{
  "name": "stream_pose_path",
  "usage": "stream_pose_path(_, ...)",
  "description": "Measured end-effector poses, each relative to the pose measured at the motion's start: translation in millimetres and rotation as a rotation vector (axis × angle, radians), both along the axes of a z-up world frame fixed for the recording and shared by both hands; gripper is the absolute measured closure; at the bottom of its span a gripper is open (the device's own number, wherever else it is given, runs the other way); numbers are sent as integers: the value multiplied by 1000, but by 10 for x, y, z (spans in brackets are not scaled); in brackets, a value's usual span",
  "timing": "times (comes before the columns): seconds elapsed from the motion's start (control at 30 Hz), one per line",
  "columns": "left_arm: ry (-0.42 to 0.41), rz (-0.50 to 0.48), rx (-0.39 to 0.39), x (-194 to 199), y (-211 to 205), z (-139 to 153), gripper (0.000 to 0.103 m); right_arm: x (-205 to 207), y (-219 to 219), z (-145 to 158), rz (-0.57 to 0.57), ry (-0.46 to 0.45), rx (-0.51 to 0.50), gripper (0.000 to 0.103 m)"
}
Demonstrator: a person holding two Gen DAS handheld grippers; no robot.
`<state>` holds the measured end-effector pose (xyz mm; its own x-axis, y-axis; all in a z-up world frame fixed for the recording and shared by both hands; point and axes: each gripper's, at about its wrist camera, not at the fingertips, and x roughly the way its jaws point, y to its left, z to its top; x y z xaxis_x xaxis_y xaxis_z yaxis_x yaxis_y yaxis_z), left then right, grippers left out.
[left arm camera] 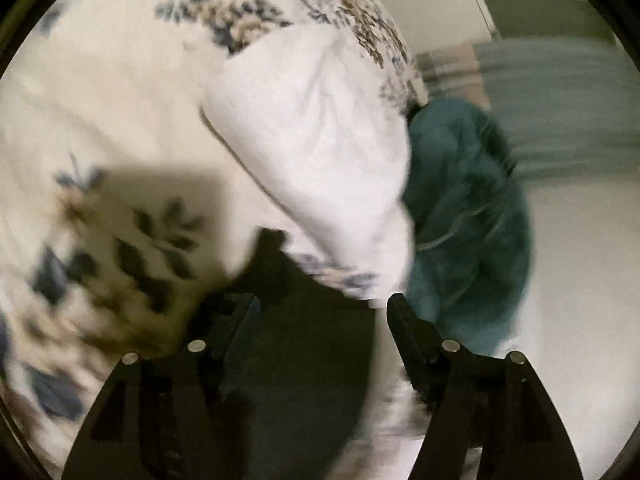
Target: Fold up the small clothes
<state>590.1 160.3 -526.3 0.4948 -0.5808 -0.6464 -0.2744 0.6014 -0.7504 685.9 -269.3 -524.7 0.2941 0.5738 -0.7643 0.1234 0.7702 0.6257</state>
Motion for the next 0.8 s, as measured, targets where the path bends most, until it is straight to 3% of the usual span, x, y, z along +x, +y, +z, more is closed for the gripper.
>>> stream_pose_path(0.1, 23, -157, 178, 139, -244, -179, 39, -78, 92, -226, 55, 30, -119, 44)
stream_pose_path(0.17, 36, -262, 305, 280, -474, -313, 43, -70, 194, -346, 81, 32, -132, 47)
stream_pose_path(0.2, 21, -290, 334, 323, -538, -336, 72, -53, 253, -390, 89, 27, -128, 63)
stream_pose_path(0.23, 10, -316, 378, 367, -600, -353, 91, -38, 299, -410, 94, 21, -134, 81)
stream_pose_path(0.27, 9, -329, 402, 406, -623, -359, 97, -23, 347, -432, 97, 23, -156, 100)
stream_pose_path(0.4, -7, -287, 355, 467, -440, -287, 97, -6, 267, -304, -4, -10, -230, 101)
stream_pose_path(0.5, 48, -280, 337, 578, -373, -483, 97, 23, 198, -278, -42, -1, -276, 101)
stream_pose_path(0.63, 112, -303, 328, 706, -387, -732, 96, 148, 196, -502, -60, 77, -344, 101)
stream_pose_path(0.77, 125, -276, 253, 648, -262, -610, 91, 205, 157, -681, -55, 146, -312, 100)
stream_pose_path(0.8, 118, -266, 239, 591, -214, -546, 86, 193, 117, -671, -52, 160, -267, 92)
